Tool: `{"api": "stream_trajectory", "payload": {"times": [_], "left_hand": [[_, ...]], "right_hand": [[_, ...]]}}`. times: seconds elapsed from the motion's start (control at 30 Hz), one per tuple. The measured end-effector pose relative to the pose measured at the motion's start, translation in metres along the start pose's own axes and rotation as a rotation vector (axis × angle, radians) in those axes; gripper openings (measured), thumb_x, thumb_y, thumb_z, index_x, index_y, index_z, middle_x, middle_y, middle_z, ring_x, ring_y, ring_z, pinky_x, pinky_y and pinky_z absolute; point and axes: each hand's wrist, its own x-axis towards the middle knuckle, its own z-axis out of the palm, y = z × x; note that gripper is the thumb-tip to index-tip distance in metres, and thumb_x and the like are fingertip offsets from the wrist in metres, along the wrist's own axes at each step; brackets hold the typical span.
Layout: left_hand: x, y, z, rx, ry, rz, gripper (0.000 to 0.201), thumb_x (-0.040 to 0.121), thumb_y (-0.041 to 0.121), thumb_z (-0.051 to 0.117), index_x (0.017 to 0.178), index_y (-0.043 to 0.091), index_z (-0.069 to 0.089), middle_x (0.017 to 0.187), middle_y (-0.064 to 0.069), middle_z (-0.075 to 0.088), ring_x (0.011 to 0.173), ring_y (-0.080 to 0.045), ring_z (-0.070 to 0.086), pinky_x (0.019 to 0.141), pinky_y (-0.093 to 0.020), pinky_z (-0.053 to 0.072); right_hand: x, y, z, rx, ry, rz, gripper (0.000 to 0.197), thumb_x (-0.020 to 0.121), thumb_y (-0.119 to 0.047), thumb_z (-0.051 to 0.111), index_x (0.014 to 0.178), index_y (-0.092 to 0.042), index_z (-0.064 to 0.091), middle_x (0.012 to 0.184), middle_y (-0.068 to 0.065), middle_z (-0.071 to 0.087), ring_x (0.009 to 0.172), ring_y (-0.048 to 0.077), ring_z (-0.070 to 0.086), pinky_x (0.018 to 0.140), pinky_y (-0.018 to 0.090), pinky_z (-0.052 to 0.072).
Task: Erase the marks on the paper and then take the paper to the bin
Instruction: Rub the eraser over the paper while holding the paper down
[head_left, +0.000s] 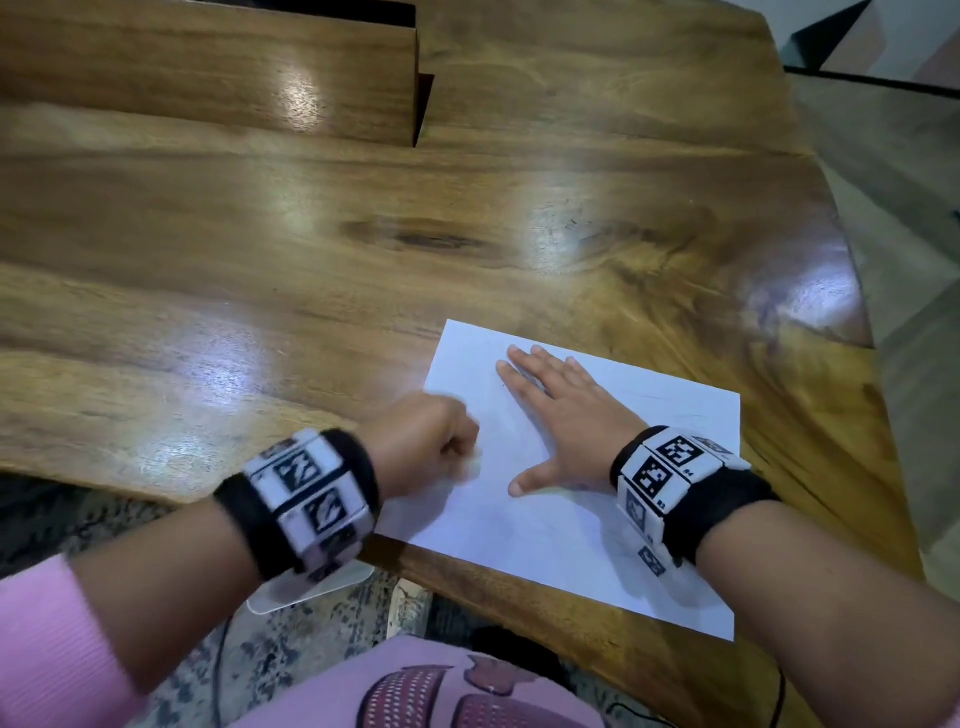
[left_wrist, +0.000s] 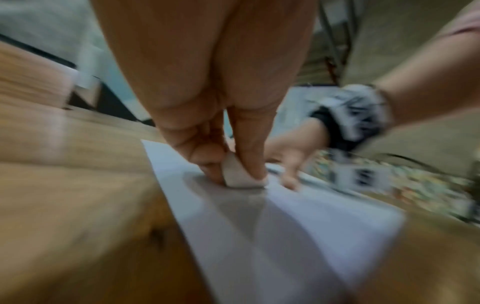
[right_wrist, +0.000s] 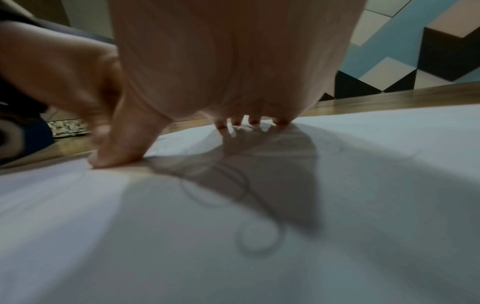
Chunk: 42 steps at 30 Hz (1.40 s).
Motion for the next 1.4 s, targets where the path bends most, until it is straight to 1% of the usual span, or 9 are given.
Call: {"api": "stream_trajectory", "payload": {"times": [0.1,0.27,0.43,0.63,0.8,1.0,1.17,1.33,1.4], "left_hand": [[-0.012,0.001,0.005,0.008,-0.145,0.038,0.011,0.073,0.019,0.070,0.075,0.009,0.068,0.083,-0.008,0.068,0.077,-0.022,0.060,0.067,-0.028,0.044],[0.025,0.011,-0.005,0.024,0.118,-0.008,0.012,0.076,0.019,0.068,0.075,0.008,0.067,0.075,-0.002,0.057,0.071,-0.019,0.051,0.059,-0.022,0.025],[-0.016,0.001,0.007,0.019,-0.172,0.042,0.011,0.073,0.020,0.070,0.073,0.009,0.067,0.081,-0.008,0.068,0.076,-0.022,0.060,0.067,-0.025,0.042],[0.008,-0.001,0.002,0.024,0.136,0.008,0.011,0.078,0.017,0.065,0.076,0.008,0.062,0.078,0.000,0.050,0.072,-0.017,0.047,0.065,-0.025,0.031],[-0.020,-0.005,0.008,0.026,-0.212,0.075,0.009,0.076,0.019,0.067,0.070,0.014,0.063,0.080,-0.003,0.060,0.074,-0.018,0.056,0.069,-0.029,0.044],[0.018,0.004,-0.001,0.012,0.151,-0.027,0.011,0.079,0.017,0.063,0.077,0.008,0.060,0.079,-0.001,0.049,0.073,-0.019,0.047,0.065,-0.026,0.031],[-0.007,-0.002,0.005,0.060,-0.203,0.062,0.006,0.075,0.018,0.068,0.075,0.012,0.066,0.083,-0.006,0.065,0.076,-0.020,0.057,0.065,-0.024,0.039],[0.022,0.000,-0.010,0.030,0.221,-0.067,0.011,0.078,0.017,0.067,0.081,0.006,0.065,0.080,-0.005,0.055,0.079,-0.024,0.054,0.067,-0.027,0.036],[0.026,0.000,-0.013,0.002,0.290,-0.100,0.013,0.077,0.018,0.068,0.079,0.006,0.065,0.078,-0.006,0.056,0.078,-0.025,0.055,0.069,-0.029,0.039]], "right_hand": [[0.000,0.000,0.000,0.003,0.004,0.002,0.122,0.067,-0.070,0.064,0.149,-0.022,-0.012,0.156,-0.004,-0.021,0.143,0.014,-0.021,0.113,0.031,-0.016],[0.000,0.000,0.001,0.006,0.011,0.004,0.121,0.067,-0.070,0.063,0.149,-0.023,-0.013,0.156,-0.005,-0.021,0.143,0.014,-0.021,0.114,0.032,-0.015],[-0.001,-0.001,-0.001,0.009,0.000,0.011,0.120,0.068,-0.068,0.065,0.149,-0.024,-0.013,0.157,-0.004,-0.021,0.143,0.014,-0.021,0.115,0.033,-0.014],[0.002,-0.003,0.001,-0.001,-0.006,0.022,0.120,0.067,-0.068,0.065,0.149,-0.028,-0.013,0.157,-0.004,-0.020,0.143,0.015,-0.022,0.116,0.035,-0.014],[0.001,-0.002,0.003,0.002,0.000,0.022,0.122,0.065,-0.071,0.064,0.148,-0.028,-0.014,0.156,-0.005,-0.022,0.142,0.015,-0.024,0.116,0.035,-0.016],[0.001,-0.003,0.003,-0.001,0.000,0.026,0.123,0.064,-0.072,0.064,0.148,-0.029,-0.015,0.156,-0.005,-0.022,0.142,0.015,-0.024,0.116,0.036,-0.015],[0.001,-0.004,0.002,-0.006,-0.005,0.028,0.123,0.064,-0.072,0.064,0.148,-0.028,-0.014,0.156,-0.004,-0.021,0.143,0.016,-0.023,0.116,0.036,-0.015],[0.001,-0.005,0.001,0.011,0.004,0.038,0.123,0.063,-0.069,0.067,0.149,-0.028,-0.011,0.157,-0.005,-0.019,0.143,0.016,-0.021,0.116,0.037,-0.014],[0.000,-0.006,0.000,0.017,0.005,0.039,0.123,0.063,-0.069,0.068,0.149,-0.029,-0.011,0.157,-0.005,-0.018,0.143,0.015,-0.021,0.116,0.036,-0.014]]}}
